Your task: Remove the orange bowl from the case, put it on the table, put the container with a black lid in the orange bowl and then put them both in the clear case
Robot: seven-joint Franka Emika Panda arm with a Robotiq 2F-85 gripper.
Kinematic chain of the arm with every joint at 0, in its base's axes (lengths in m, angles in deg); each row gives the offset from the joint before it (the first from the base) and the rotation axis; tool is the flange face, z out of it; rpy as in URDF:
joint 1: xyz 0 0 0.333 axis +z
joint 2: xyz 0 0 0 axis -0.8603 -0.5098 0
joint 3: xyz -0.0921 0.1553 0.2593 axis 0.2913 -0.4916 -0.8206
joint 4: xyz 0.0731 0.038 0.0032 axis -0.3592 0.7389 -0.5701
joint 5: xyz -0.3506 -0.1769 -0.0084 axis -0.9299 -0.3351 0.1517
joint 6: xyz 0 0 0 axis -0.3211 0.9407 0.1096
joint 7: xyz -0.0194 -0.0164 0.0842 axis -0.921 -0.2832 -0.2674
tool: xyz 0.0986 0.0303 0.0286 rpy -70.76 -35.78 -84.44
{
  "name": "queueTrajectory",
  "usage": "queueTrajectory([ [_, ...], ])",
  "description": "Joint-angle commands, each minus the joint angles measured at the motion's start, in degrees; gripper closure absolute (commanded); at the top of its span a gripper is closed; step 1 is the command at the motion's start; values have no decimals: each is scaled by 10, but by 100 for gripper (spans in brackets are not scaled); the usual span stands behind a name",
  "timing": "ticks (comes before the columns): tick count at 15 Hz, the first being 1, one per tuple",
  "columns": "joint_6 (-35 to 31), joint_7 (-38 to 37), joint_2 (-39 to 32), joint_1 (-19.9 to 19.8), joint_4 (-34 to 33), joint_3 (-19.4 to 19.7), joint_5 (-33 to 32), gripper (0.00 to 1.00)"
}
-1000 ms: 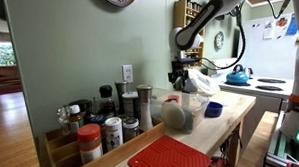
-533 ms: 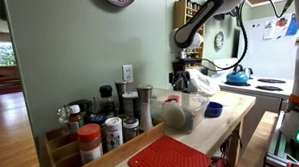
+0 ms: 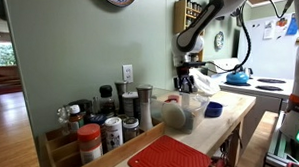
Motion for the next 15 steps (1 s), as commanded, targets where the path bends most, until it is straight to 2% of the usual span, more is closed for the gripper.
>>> queueTrajectory([
  [1,11,31,-3,-7,7,-3,27,42],
  [5,22,39,3,-7,4,-3,32,71],
  [11,96,57,57,-5,-29,-2,7,71],
  [15,115,71,39,-3,-93,-4,4,71],
])
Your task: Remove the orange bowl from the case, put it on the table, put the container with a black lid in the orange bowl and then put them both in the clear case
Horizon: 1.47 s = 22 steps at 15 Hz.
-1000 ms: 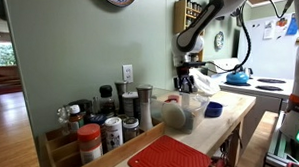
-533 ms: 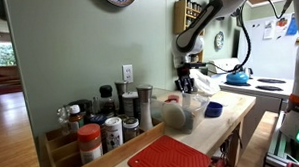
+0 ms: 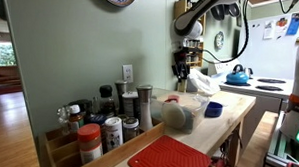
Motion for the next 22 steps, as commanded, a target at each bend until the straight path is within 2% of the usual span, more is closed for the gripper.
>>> queueTrajectory([
  [1,15,14,-24,-3,-48,-2,-14,71],
  [10,6,14,-103,-1,-103,2,-17,71],
  [22,-29,-2,-141,-1,-112,10,-14,71],
])
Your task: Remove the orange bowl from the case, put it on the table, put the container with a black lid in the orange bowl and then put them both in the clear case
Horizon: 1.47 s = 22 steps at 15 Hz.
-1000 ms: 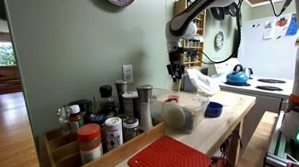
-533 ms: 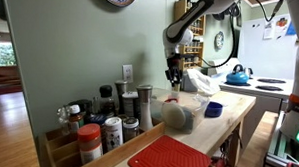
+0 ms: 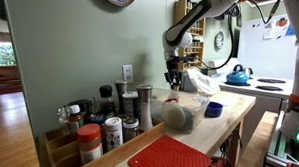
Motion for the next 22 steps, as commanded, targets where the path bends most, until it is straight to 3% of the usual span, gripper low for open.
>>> queueTrajectory([
  [1,-14,-13,-21,1,-9,2,-5,71],
  [2,-14,-19,-24,1,-11,3,-3,71],
  [3,-15,-22,-25,0,-12,2,4,21],
  [5,-17,-39,-23,-1,-12,5,9,16],
  [7,-32,-62,-16,-4,-9,8,21,1],
  [11,-49,-148,-9,8,-2,22,9,0],
  [12,-37,-104,-17,-1,-13,15,10,0],
  [16,-39,-138,-16,2,-14,18,9,0],
  [17,-22,-157,-30,-10,-28,20,46,0],
  [22,-31,-243,-60,-22,-30,45,89,0],
])
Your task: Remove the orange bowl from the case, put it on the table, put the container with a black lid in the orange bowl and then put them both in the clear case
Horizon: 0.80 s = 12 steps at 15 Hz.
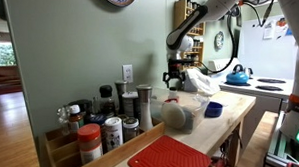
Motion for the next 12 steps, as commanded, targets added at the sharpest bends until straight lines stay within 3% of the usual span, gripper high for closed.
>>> queueTrajectory([
  [1,10,-44,-34,-15,-16,10,55,0],
  [9,5,-143,-92,-41,-28,5,190,0],
  [12,5,-148,-107,-51,-32,-2,241,0],
])
